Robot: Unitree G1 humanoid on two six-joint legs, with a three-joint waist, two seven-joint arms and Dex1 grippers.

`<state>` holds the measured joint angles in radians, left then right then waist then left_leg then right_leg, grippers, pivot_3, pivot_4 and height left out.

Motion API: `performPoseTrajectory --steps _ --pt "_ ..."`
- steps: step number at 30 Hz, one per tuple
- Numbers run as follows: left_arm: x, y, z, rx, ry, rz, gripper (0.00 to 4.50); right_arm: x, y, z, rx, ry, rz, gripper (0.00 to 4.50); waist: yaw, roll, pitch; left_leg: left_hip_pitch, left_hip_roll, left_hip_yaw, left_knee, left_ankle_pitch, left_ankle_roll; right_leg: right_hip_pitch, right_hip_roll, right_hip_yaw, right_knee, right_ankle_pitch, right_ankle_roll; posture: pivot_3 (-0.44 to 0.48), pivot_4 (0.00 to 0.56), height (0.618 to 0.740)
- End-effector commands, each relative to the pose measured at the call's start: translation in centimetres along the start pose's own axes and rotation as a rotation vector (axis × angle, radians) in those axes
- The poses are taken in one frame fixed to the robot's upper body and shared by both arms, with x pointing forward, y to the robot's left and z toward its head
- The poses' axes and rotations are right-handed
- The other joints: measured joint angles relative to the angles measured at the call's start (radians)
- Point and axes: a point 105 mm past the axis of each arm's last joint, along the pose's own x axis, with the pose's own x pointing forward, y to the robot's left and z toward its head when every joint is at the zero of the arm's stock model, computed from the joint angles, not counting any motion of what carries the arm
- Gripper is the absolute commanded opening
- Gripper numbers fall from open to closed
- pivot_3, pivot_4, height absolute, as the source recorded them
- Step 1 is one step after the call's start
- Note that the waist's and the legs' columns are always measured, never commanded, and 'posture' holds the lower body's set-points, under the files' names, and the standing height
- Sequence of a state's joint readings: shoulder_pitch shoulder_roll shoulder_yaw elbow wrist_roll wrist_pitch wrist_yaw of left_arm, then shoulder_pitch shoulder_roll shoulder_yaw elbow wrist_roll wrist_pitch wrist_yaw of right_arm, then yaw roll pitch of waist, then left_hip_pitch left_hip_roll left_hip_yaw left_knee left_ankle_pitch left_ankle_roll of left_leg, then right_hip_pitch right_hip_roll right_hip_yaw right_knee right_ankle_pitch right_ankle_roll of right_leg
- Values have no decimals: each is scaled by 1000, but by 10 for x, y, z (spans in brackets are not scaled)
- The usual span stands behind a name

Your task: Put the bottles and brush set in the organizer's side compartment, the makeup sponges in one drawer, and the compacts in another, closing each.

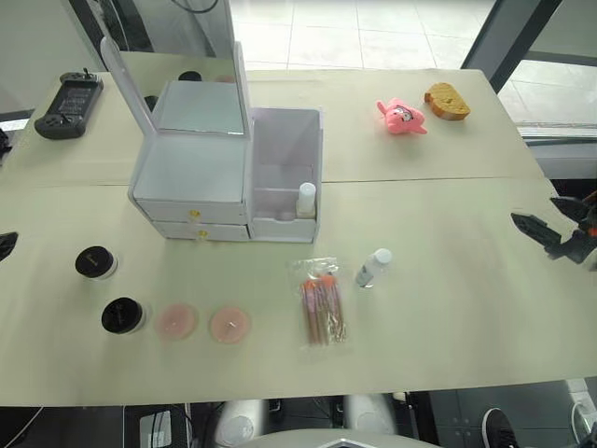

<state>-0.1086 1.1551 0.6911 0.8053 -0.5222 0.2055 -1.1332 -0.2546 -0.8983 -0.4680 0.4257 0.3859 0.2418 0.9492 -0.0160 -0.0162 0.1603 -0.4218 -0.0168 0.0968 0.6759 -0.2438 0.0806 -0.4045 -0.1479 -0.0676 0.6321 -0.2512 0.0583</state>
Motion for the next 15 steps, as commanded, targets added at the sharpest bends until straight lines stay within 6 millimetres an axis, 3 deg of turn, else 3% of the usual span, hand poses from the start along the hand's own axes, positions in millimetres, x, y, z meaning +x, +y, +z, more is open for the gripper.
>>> performPoseTrajectory --steps 1,6,8,11,15 --pt "-9 10 17 32 -68 43 4500 -1 -4 13 -98 -35 -9 4466 2 0 0 0 0 -1 0 0 0 0 0 0 0 0 0 0 150 737" --pt "12 -5 30 122 -78 -24 4500 7 7 41 -65 -103 52 4466 4 0 0 0 0 -3 0 -4 -8 0 -6 -2 0 0 0 0 150 737" --pt "38 -34 54 168 -128 -162 4500 15 27 66 -79 -139 153 4466 8 0 0 0 0 -5 1 -4 -8 0 -8 -3 0 0 0 0 150 737" --pt "57 -74 74 211 -155 -344 4500 20 59 88 -88 -152 295 4466 9 0 0 -2 -1 -4 1 -4 -8 0 -9 -3 1 1 0 0 150 737" --pt "71 -159 94 271 -114 -682 4500 18 125 115 -92 -146 554 4466 4 0 0 -3 -1 -4 1 0 0 1 -3 -3 0 1 1 0 150 737"
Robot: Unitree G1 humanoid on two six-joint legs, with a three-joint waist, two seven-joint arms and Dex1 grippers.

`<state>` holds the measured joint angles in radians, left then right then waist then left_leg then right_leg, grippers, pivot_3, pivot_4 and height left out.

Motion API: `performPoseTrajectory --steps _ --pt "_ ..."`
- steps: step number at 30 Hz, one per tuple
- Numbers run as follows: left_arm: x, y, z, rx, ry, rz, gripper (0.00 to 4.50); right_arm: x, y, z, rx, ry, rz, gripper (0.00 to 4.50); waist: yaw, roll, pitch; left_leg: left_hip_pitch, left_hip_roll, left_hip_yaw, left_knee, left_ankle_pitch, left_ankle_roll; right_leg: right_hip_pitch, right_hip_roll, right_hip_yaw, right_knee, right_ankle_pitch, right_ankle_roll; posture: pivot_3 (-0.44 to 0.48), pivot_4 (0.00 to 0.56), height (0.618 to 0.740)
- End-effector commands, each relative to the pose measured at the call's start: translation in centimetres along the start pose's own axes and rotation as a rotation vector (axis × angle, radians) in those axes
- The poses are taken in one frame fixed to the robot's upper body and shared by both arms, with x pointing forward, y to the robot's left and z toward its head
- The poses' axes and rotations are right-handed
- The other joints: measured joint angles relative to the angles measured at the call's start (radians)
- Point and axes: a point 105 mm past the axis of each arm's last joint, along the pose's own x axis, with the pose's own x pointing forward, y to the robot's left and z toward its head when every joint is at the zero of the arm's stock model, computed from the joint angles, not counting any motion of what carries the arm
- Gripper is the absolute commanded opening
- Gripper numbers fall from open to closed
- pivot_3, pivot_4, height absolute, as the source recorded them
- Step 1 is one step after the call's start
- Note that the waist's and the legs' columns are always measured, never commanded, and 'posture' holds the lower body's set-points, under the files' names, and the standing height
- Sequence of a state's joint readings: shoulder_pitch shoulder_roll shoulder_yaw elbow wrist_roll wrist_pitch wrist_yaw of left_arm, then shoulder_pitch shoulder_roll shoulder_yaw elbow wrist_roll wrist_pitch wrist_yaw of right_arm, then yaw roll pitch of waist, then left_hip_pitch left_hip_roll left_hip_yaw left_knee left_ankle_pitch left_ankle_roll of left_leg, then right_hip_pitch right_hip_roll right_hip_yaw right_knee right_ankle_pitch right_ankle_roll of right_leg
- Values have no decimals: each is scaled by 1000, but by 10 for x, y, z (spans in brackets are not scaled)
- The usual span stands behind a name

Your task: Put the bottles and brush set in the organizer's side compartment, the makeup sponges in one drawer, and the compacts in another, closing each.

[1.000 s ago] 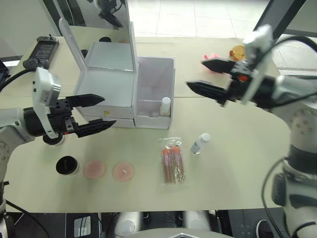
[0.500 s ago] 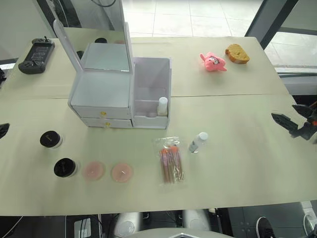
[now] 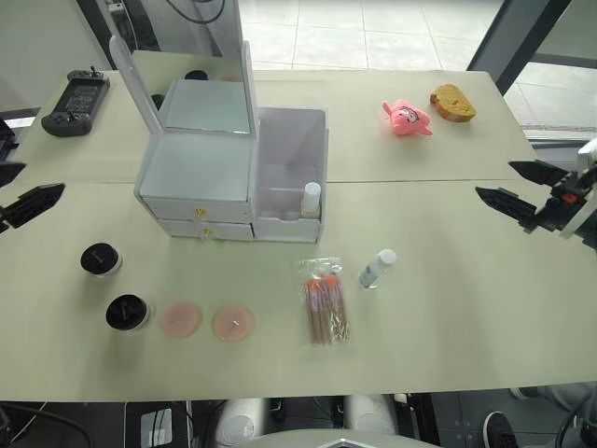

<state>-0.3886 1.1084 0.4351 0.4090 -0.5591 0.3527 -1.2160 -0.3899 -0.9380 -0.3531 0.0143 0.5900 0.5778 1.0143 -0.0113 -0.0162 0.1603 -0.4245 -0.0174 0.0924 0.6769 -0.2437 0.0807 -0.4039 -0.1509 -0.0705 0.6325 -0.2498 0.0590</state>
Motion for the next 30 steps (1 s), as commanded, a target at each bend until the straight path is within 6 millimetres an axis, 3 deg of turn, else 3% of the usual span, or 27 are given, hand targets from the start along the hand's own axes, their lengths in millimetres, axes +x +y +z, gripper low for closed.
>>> performPoseTrajectory --steps 1,6,9,12,16,19,22,25,30 --pt "31 -53 32 49 -14 -261 4500 15 48 30 -29 -16 192 4466 -1 0 0 0 1 0 0 0 0 0 2 0 0 0 0 0 150 737" --pt "53 -127 40 52 26 -586 4500 24 103 30 -50 -2 352 4466 -1 0 0 -1 1 1 0 0 0 0 4 1 0 0 0 0 150 737" --pt "60 -156 39 35 38 -695 4500 25 119 23 -29 2 387 4466 3 0 0 0 0 1 1 0 1 1 4 1 -1 0 0 0 150 737" --pt "64 -179 39 50 45 -788 4500 27 126 2 -66 57 369 4466 11 -1 0 0 -1 1 3 0 1 2 5 2 -1 0 0 0 150 737" --pt "68 -188 41 67 43 -807 4500 26 120 -27 -92 112 311 4466 25 -1 0 0 -2 1 4 0 1 2 6 2 -1 0 1 0 150 737" --pt "70 -189 43 70 42 -803 4500 24 118 -33 -72 97 295 4466 24 -1 0 0 -2 1 4 0 2 3 6 2 -1 0 1 0 150 737" --pt "71 -190 41 62 48 -793 4500 25 120 -39 -58 88 297 3866 24 -1 0 0 -2 1 5 0 2 3 7 2 -1 0 1 0 150 737" --pt "71 -190 40 60 56 -789 4500 26 122 -41 -47 77 297 2881 24 -1 0 1 -1 1 5 1 2 3 8 2 -1 0 1 0 150 737" --pt "72 -190 44 48 42 -786 4500 25 123 -44 -42 72 295 2881 25 -1 0 1 -1 1 5 1 2 4 8 2 -1 0 1 0 150 737"
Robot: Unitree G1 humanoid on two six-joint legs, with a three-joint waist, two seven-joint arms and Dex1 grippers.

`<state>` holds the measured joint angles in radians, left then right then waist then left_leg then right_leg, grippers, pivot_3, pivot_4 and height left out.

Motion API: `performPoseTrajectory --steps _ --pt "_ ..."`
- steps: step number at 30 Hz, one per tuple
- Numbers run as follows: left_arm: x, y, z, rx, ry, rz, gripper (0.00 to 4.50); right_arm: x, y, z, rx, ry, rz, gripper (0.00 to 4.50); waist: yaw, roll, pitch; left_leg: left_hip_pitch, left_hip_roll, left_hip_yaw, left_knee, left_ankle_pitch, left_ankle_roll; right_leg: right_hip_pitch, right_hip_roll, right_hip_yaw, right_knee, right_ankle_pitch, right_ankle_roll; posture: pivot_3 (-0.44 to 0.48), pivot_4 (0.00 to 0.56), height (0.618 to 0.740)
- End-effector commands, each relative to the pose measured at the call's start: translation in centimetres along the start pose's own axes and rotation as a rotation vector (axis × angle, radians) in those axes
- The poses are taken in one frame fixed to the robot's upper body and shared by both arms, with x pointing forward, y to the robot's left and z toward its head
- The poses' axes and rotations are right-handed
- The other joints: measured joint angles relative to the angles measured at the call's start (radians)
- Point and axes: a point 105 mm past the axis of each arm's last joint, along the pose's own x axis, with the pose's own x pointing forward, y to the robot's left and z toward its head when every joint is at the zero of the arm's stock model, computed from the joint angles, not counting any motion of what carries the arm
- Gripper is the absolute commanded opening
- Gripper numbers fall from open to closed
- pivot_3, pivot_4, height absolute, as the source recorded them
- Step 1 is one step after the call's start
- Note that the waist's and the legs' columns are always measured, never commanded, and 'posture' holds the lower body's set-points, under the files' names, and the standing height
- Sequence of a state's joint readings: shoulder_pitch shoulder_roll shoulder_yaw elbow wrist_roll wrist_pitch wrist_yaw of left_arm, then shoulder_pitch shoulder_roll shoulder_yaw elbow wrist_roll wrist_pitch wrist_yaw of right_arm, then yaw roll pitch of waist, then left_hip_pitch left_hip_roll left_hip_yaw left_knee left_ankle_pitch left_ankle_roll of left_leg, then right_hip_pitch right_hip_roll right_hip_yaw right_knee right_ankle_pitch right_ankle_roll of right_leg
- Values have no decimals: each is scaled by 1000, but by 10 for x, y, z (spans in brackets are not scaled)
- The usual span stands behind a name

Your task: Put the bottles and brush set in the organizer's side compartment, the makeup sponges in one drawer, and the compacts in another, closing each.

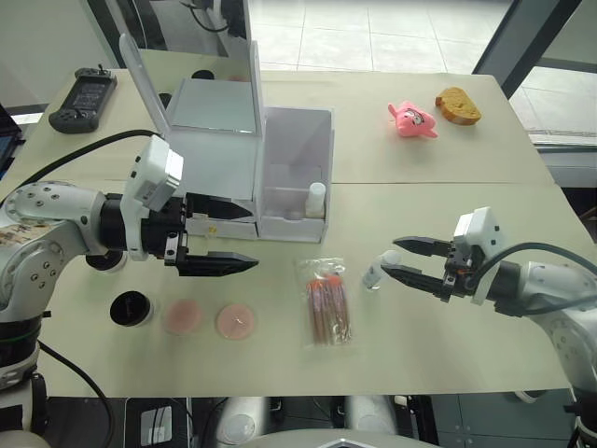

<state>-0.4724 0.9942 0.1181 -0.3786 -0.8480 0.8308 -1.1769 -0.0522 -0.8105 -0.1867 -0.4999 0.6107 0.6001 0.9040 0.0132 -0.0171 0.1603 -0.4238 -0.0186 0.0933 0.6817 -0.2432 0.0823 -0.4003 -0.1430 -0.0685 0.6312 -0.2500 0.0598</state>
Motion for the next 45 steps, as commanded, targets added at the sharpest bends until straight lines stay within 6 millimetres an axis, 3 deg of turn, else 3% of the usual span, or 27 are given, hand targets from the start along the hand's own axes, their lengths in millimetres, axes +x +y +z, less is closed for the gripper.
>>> performPoseTrajectory --steps 1,4,7,11,12,19,24,31,38,45 --pt "-1 -2 11 33 -22 -1 4500 -2 1 4 -24 -21 -5 2881 1 0 0 0 0 0 0 0 0 0 0 0 0 0 0 0 150 737" --pt "-1 -2 10 32 -20 4 4500 -1 2 1 -13 -14 -2 2881 1 0 0 1 0 -1 0 0 0 2 0 -1 -1 0 0 0 150 737" --pt "-3 0 9 31 -14 11 4500 1 6 -4 -2 -4 13 2295 -1 0 0 1 0 -1 0 0 0 2 0 -1 -1 0 0 0 150 737" --pt "-4 1 9 32 -12 22 4500 4 7 -6 -2 -19 13 954 0 0 0 2 0 -1 0 0 0 3 1 -1 -1 0 0 0 150 737" --pt "-5 2 9 30 -13 26 4500 3 5 -3 -3 -38 3 875 0 0 0 2 0 -1 0 0 0 4 1 -1 -1 0 0 0 150 737" --pt "-8 4 7 14 -19 45 4500 -2 -7 20 -6 -147 -38 875 -1 0 0 2 0 -1 0 0 0 4 1 -1 -1 0 0 0 150 737" --pt "-14 9 0 -2 -10 88 4500 5 -6 45 -17 -194 11 875 -1 0 0 3 1 -1 0 0 0 4 1 0 -1 0 0 0 150 737" --pt "-52 25 -17 -54 -51 313 4500 49 -1 122 -88 -271 125 875 -22 0 0 2 2 -1 -1 1 -2 -1 2 1 1 0 -1 0 150 737" --pt "-61 16 -22 -50 -80 413 4500 88 1 144 -131 -230 175 875 -14 0 0 -1 0 -1 -1 1 -2 -3 0 -1 1 0 0 0 150 737" --pt "-64 10 -24 -67 -89 463 4500 128 -5 130 -161 -110 158 875 -19 0 0 0 -1 -1 -2 1 -2 -4 0 -1 3 0 0 0 150 737"
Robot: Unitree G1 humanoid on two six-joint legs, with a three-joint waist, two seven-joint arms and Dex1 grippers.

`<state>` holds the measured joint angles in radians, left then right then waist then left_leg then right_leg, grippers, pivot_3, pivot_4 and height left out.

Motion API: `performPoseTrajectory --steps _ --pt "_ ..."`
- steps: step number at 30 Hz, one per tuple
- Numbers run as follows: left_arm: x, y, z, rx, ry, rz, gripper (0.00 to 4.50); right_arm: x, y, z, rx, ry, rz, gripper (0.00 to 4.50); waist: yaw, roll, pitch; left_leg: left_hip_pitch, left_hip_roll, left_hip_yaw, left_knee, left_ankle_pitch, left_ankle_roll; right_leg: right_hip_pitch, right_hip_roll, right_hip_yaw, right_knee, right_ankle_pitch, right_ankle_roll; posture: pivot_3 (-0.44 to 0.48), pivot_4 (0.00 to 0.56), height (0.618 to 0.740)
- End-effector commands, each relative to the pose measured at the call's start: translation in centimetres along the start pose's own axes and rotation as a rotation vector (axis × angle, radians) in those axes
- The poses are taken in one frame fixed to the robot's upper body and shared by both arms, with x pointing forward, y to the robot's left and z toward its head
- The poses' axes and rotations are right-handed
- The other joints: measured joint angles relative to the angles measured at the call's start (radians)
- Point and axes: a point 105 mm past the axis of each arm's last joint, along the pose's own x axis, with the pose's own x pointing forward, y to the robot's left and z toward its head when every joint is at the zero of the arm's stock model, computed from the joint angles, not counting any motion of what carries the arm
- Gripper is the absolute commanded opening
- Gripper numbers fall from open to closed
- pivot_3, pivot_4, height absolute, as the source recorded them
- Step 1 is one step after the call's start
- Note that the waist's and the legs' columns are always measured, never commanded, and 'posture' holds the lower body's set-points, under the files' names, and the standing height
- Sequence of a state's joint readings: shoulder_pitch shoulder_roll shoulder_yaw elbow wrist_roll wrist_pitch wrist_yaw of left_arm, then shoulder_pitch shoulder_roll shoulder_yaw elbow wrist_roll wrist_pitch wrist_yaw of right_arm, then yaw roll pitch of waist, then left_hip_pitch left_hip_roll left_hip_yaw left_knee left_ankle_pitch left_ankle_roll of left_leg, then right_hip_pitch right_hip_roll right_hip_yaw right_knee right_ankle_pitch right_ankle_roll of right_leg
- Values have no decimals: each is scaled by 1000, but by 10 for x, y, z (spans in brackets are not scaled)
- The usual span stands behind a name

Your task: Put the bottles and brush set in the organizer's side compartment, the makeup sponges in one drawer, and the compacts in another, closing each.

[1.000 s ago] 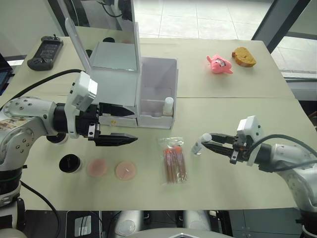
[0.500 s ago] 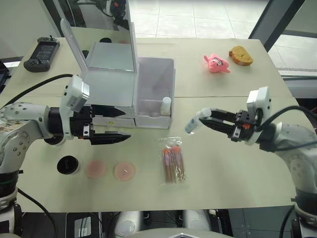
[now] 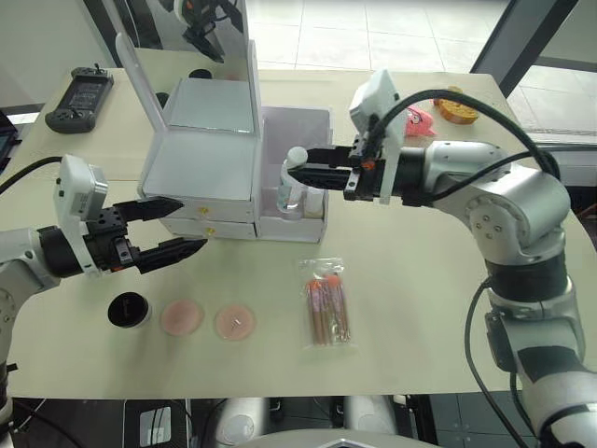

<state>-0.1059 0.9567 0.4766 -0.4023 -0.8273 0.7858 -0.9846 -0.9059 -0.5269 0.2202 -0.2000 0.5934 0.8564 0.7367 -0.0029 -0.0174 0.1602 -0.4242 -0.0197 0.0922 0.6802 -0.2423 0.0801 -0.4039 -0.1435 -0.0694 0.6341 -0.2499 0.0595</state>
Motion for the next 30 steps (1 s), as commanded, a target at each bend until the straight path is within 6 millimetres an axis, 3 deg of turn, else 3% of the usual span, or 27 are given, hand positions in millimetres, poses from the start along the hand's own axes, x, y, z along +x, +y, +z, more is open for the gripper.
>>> performPoseTrajectory --steps 1,9,17,24,25,30 --pt "-4 -6 8 22 -28 11 4500 14 -4 0 -38 19 -12 875 -7 0 0 0 0 0 0 0 0 0 0 0 0 0 0 0 150 737" --pt "-1 -12 8 13 -29 11 4500 45 -7 -8 -73 37 -15 875 -14 0 0 0 1 0 0 1 -1 -1 2 0 9 0 0 0 150 737" --pt "-1 -13 9 25 -24 19 4500 55 -8 -21 -77 79 -13 875 -15 0 0 0 1 0 -1 1 -2 -2 3 0 9 0 0 0 150 737" --pt "-4 -14 9 14 -18 15 4500 57 -12 -21 -42 79 -16 875 -19 0 0 1 2 0 -1 2 -4 -2 4 1 9 0 0 0 150 737" --pt "-6 -13 9 15 -16 20 4500 57 -13 -20 -40 76 -17 1605 -18 0 0 1 2 0 -1 2 -4 -2 4 0 9 0 0 0 150 737" --pt "-9 -9 8 21 -11 31 4500 53 -13 -11 -28 46 -12 3267 -17 0 0 1 2 0 -1 2 -4 -2 4 0 9 0 0 0 150 737"
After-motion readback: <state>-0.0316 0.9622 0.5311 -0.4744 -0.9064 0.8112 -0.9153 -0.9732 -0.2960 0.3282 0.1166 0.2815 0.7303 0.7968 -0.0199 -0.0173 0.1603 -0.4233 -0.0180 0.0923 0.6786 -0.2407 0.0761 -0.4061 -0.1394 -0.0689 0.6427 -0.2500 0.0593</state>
